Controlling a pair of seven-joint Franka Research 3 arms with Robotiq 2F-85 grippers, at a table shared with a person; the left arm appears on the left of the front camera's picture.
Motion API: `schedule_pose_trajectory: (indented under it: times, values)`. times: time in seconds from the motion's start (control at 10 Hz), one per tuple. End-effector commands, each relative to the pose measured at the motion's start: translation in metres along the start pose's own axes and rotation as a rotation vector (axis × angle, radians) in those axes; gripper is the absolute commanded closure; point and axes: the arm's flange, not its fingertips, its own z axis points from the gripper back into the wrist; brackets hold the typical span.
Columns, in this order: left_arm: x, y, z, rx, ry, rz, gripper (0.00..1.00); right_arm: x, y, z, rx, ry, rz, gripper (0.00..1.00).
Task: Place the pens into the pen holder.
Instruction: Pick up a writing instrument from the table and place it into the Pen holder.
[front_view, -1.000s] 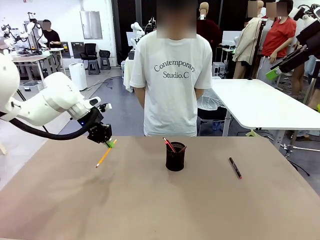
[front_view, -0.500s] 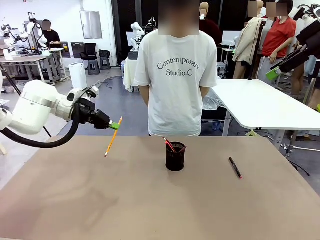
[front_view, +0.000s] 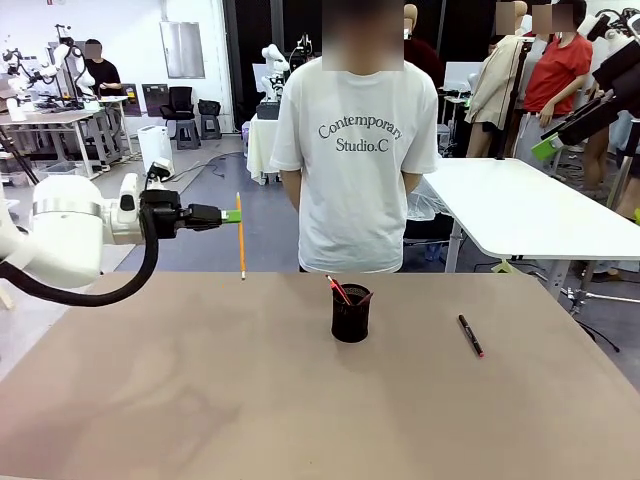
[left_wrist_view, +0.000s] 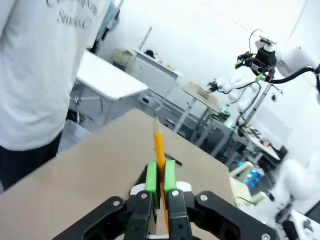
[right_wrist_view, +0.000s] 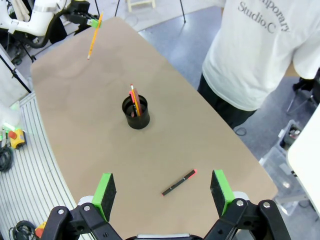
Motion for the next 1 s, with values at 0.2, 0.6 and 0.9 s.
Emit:
schedule_pose_trajectory:
  times: [0.2,0.6,0.9]
  values:
    - [0.000,0.000,0.000,0.000,0.000,0.000,1.00,0.001,0.000,0.001,0.005,-0.016,0.004,0.00]
    - [-0.007,-0.001,0.000,0.015,-0.003,-0.014,1.00,0.001,0.000,0.001,0.005,-0.016,0.004,0.00]
    - [0.005,-0.033,-0.024,-0.047,-0.088,-0.211,1.00,0.001,0.000,0.001,0.005,-0.016,0.004,0.00]
